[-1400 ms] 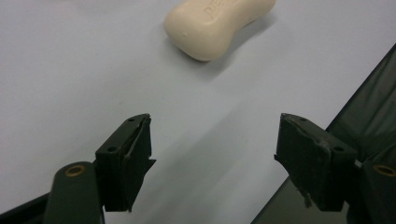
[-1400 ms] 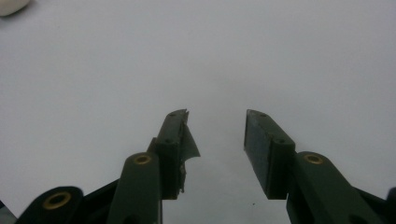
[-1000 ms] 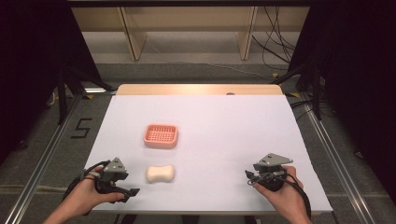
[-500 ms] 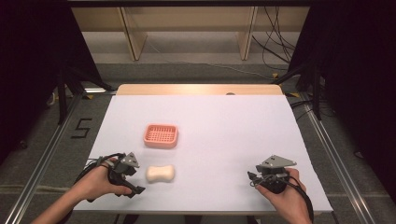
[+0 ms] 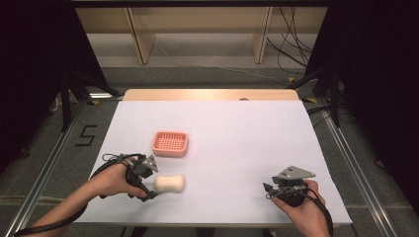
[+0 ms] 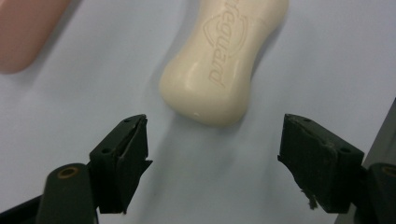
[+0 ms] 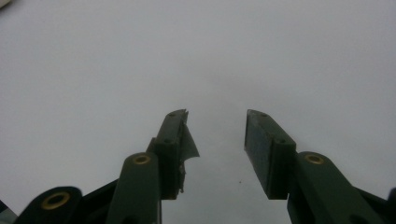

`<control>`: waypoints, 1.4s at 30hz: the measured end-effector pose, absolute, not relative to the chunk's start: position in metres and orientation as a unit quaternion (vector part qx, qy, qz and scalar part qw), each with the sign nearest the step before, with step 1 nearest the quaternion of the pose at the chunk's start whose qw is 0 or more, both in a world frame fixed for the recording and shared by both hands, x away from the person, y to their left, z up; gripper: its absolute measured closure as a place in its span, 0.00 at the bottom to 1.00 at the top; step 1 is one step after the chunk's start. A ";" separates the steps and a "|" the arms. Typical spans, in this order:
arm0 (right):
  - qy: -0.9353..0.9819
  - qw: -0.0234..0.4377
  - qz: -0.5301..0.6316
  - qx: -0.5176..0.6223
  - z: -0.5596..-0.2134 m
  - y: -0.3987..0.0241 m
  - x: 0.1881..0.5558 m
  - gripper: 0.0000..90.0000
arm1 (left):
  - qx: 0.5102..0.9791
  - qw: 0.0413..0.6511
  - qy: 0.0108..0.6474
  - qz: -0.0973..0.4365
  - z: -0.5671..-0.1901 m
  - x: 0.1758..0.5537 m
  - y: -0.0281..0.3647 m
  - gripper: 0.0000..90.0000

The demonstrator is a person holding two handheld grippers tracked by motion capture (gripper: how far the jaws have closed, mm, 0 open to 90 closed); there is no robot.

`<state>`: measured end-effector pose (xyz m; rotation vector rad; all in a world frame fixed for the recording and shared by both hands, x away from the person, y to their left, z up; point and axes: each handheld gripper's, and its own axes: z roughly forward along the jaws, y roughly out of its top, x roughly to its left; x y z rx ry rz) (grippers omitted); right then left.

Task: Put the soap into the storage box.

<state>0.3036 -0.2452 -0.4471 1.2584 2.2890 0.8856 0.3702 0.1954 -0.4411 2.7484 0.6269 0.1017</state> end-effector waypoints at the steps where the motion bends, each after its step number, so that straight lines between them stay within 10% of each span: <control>1: 0.813 0.188 0.316 0.451 -0.447 -0.245 0.303 0.66 | 0.963 0.159 0.215 0.035 -0.441 0.371 0.194 0.26; 42: 0.817 0.195 0.318 0.440 -0.448 -0.243 0.303 0.66 | 0.989 0.093 0.117 0.001 -0.449 0.398 0.144 0.30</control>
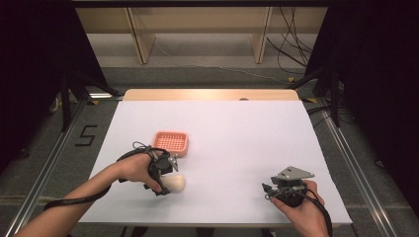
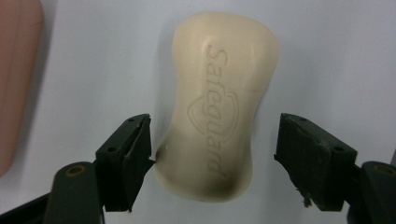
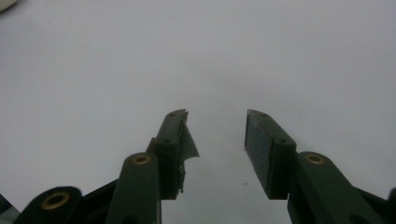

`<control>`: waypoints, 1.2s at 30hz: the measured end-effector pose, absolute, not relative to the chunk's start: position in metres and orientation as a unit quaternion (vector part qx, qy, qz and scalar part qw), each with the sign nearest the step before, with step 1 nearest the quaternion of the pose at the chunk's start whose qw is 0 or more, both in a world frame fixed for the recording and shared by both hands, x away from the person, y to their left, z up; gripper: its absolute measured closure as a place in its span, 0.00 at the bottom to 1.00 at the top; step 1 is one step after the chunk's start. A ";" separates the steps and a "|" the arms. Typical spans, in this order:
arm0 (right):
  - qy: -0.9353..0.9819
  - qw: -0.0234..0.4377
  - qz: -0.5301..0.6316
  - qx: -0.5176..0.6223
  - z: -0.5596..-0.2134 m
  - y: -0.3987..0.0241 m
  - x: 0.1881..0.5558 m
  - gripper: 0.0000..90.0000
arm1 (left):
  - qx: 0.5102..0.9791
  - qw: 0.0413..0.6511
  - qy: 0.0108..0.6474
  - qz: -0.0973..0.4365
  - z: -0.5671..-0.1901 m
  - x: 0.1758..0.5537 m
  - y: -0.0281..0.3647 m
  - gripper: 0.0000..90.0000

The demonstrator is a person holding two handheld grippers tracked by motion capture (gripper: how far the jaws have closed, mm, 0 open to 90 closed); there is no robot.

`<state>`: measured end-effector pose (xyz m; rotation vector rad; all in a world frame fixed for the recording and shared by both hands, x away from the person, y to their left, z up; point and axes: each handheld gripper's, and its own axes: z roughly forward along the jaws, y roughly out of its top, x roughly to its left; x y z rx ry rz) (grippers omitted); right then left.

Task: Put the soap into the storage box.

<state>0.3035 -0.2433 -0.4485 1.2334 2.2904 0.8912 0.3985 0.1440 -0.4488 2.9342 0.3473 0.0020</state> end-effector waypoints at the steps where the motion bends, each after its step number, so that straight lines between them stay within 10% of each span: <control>1: 0.817 0.195 0.318 0.440 -0.448 -0.243 0.303 0.66 | 0.989 0.093 0.117 0.001 -0.449 0.398 0.144 0.30; 36: 0.814 0.179 0.317 0.453 -0.449 -0.243 0.302 0.66 | 0.994 0.052 0.097 -0.014 -0.459 0.406 0.123 0.50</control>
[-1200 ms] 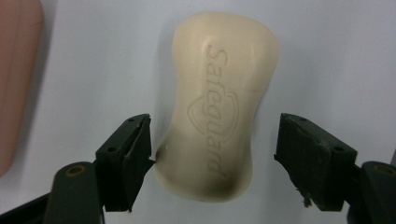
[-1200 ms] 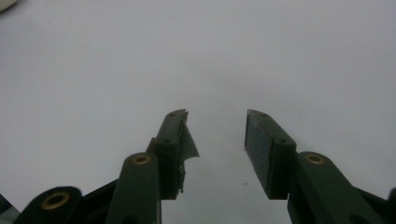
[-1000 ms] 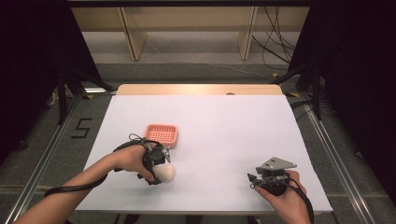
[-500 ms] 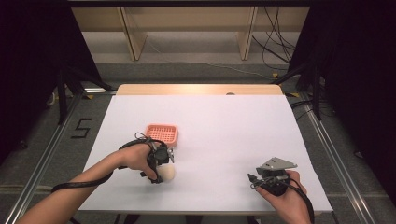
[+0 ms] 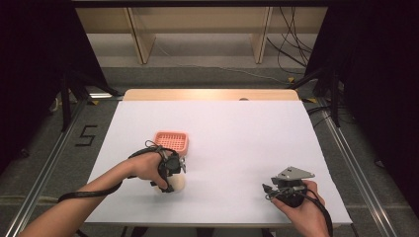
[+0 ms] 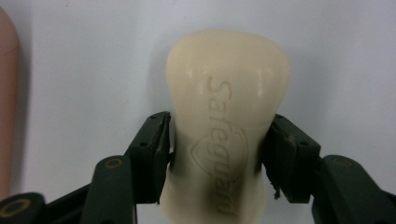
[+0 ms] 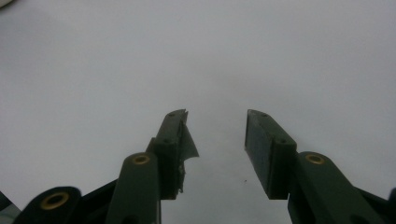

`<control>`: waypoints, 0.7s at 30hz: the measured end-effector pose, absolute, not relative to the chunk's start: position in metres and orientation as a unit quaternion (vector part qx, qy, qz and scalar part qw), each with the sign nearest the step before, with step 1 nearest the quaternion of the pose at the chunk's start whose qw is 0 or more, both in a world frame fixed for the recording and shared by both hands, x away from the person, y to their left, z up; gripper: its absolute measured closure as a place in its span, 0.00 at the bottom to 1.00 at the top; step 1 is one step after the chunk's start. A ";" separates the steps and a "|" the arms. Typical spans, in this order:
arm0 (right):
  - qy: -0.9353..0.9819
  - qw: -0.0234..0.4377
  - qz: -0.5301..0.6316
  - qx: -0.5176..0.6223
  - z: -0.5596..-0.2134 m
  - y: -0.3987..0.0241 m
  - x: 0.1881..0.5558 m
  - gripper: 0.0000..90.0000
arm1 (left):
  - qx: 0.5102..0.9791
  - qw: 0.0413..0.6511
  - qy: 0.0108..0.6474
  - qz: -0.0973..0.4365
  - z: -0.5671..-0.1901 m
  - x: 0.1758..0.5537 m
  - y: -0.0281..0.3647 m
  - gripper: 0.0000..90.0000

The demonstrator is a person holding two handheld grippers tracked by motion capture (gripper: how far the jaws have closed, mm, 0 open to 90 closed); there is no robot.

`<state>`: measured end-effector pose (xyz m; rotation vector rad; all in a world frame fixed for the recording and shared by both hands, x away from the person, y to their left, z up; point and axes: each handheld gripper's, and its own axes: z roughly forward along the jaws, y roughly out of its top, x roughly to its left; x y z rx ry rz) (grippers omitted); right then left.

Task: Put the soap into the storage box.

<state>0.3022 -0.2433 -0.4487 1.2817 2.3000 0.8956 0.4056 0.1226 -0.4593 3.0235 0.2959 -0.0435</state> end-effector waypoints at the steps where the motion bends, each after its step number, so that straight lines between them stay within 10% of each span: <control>1: 0.814 0.183 0.318 0.449 -0.449 -0.244 0.303 0.66 | 0.994 0.051 0.098 -0.015 -0.459 0.406 0.123 0.51; 21: 0.815 0.180 0.318 0.450 -0.449 -0.244 0.302 0.65 | 0.993 0.052 0.104 -0.024 -0.459 0.407 0.122 0.55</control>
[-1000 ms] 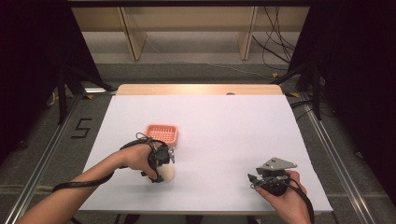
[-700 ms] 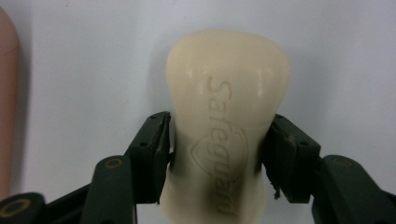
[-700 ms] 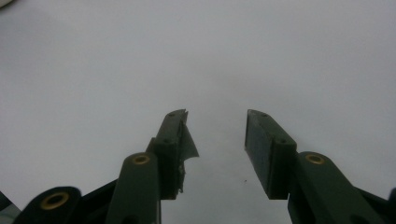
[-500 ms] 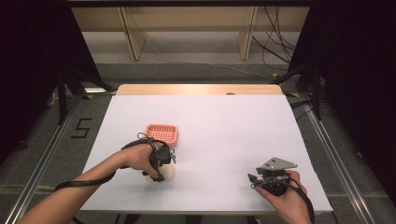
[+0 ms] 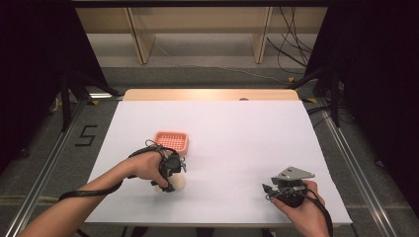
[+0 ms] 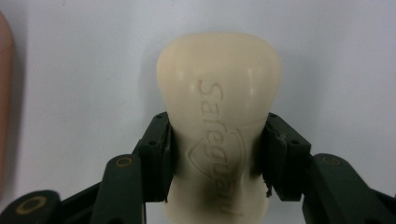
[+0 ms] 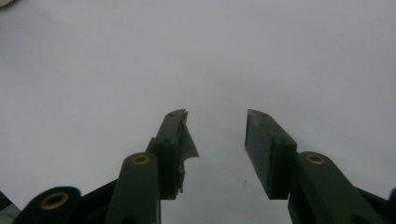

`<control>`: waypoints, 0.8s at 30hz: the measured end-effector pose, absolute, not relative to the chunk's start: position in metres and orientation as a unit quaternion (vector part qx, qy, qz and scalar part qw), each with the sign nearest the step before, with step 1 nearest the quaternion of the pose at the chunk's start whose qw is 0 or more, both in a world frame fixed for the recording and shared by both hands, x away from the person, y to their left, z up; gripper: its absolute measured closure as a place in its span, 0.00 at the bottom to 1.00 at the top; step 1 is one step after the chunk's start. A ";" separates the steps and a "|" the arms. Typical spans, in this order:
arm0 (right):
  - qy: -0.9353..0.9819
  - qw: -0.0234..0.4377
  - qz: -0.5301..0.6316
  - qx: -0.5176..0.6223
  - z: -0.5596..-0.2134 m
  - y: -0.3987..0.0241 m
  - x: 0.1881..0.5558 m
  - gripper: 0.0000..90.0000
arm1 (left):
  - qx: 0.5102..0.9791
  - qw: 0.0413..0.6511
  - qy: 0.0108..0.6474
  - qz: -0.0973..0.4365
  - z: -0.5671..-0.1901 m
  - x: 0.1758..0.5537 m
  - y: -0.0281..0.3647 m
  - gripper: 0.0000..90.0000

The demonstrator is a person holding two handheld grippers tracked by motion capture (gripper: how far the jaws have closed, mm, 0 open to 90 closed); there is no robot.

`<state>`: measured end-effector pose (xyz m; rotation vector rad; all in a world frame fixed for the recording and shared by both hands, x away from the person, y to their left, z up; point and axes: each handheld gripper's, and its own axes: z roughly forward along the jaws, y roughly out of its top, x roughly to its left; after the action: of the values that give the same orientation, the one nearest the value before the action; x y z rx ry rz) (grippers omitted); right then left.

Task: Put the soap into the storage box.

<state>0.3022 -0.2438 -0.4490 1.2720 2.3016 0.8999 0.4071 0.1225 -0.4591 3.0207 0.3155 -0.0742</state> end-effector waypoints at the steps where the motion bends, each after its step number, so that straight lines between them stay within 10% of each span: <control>1: 0.815 0.180 0.318 0.450 -0.449 -0.244 0.302 0.65 | 0.993 0.053 0.105 -0.023 -0.459 0.407 0.123 0.55; 24: 0.819 0.185 0.314 0.443 -0.450 -0.245 0.303 0.65 | 0.993 0.073 0.090 0.012 -0.457 0.401 0.128 0.55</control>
<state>0.3028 -0.2447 -0.4503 1.2484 2.3078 0.8836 0.4013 0.1282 -0.4573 2.9833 0.2694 0.0365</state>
